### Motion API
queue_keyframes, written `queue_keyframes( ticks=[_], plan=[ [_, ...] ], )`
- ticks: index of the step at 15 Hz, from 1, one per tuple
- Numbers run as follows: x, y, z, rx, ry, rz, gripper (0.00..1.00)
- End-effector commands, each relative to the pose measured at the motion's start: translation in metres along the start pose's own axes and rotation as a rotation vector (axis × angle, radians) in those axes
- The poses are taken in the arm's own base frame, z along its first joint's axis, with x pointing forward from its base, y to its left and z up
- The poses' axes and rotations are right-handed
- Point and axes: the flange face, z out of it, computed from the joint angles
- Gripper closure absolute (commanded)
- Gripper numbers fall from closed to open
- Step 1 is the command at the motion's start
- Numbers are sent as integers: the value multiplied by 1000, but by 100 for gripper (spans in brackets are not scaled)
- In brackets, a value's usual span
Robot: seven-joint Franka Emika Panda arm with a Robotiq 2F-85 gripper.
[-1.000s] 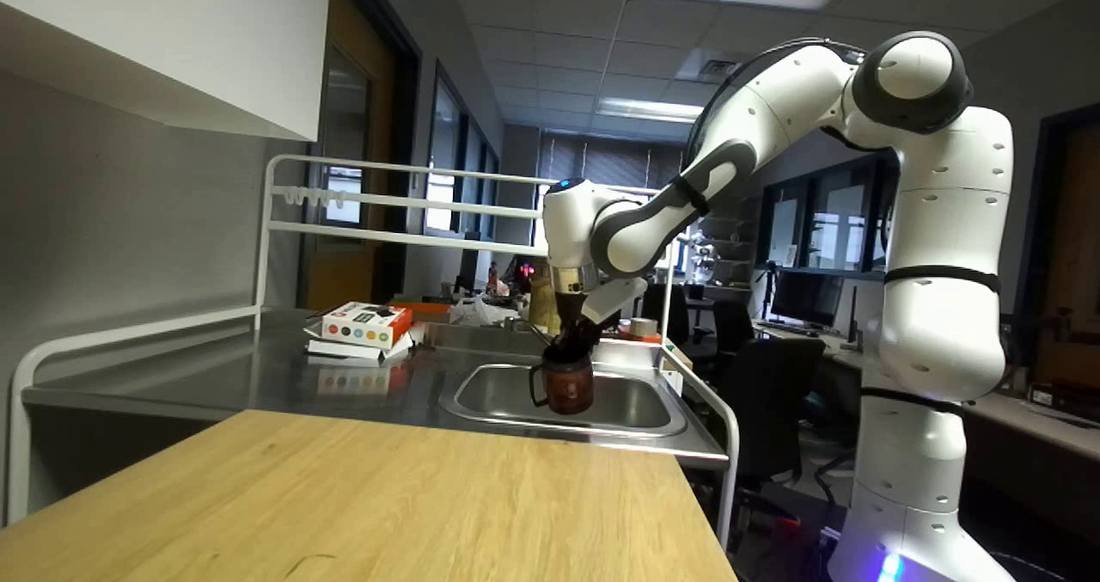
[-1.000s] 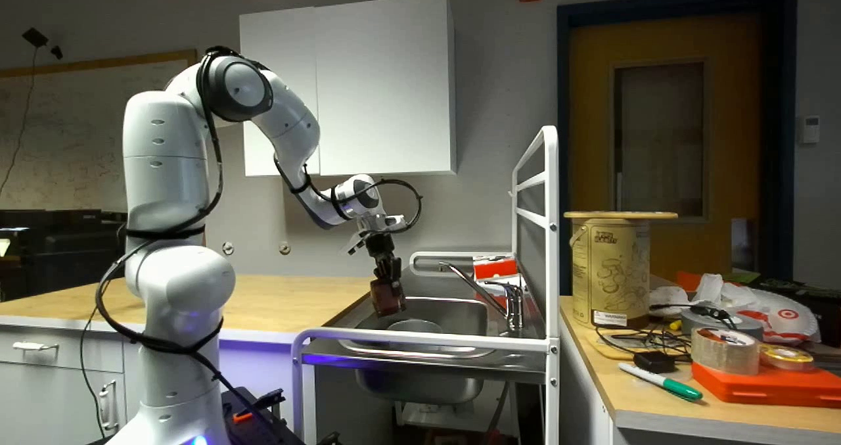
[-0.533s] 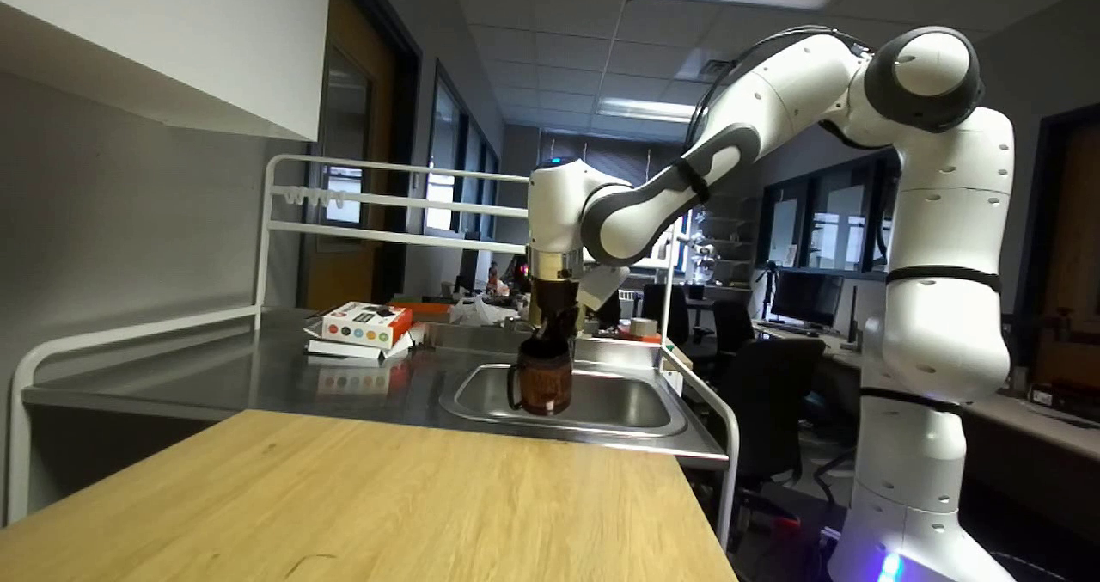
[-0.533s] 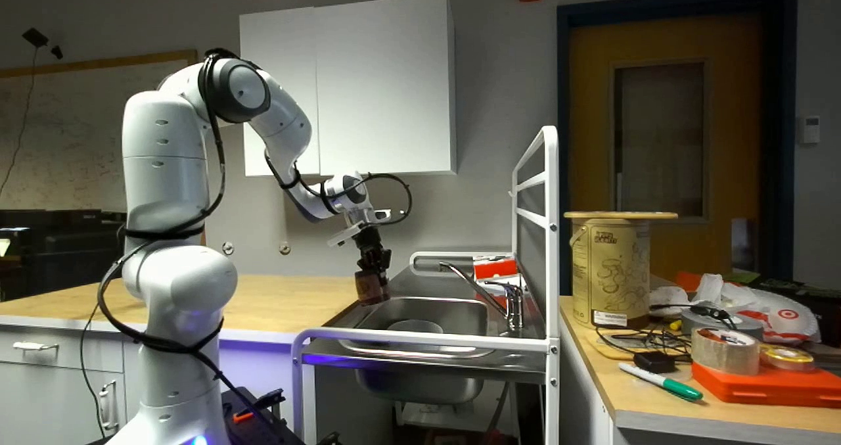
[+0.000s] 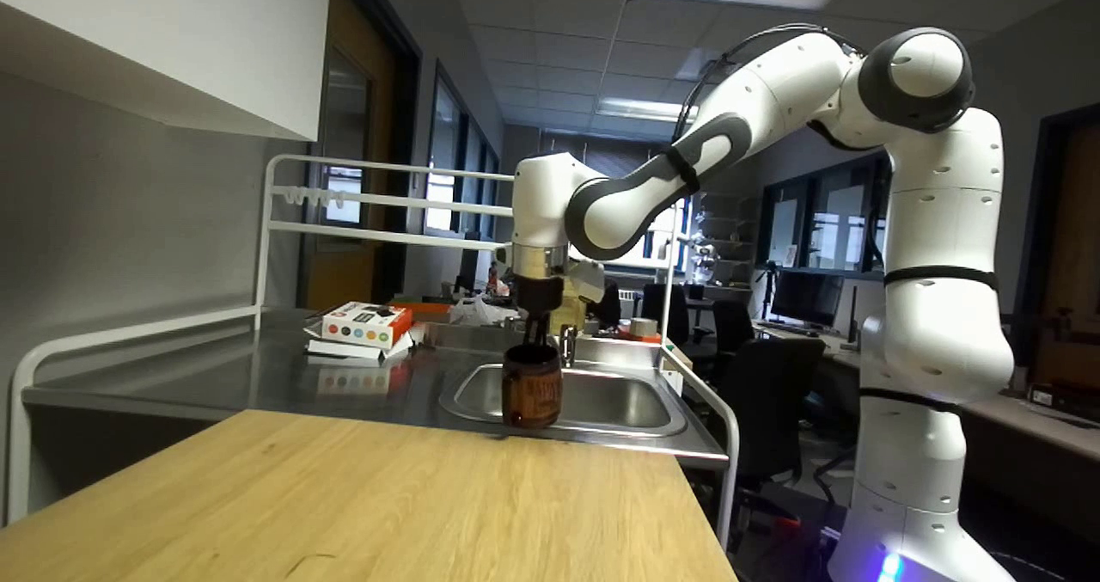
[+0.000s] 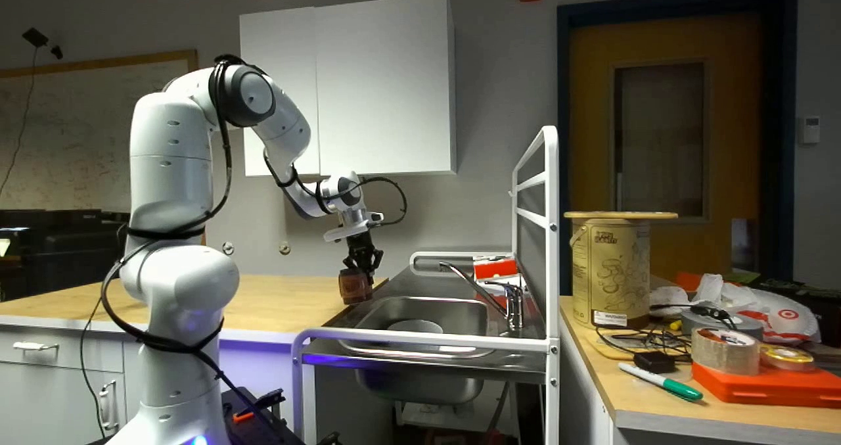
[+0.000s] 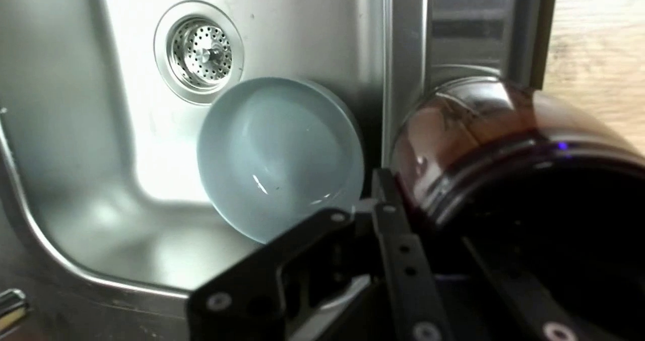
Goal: Put the mug at the edge of the sink
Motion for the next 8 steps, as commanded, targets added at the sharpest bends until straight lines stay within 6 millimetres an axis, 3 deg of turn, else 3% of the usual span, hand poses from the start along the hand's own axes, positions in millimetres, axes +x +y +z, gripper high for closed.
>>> queue_keyframes(
  ticks=[1, 8],
  plan=[
    [14, 6, -2, 57, 5, -133, 91],
    [23, 17, 10, 68, -20, -271, 91]
  ],
)
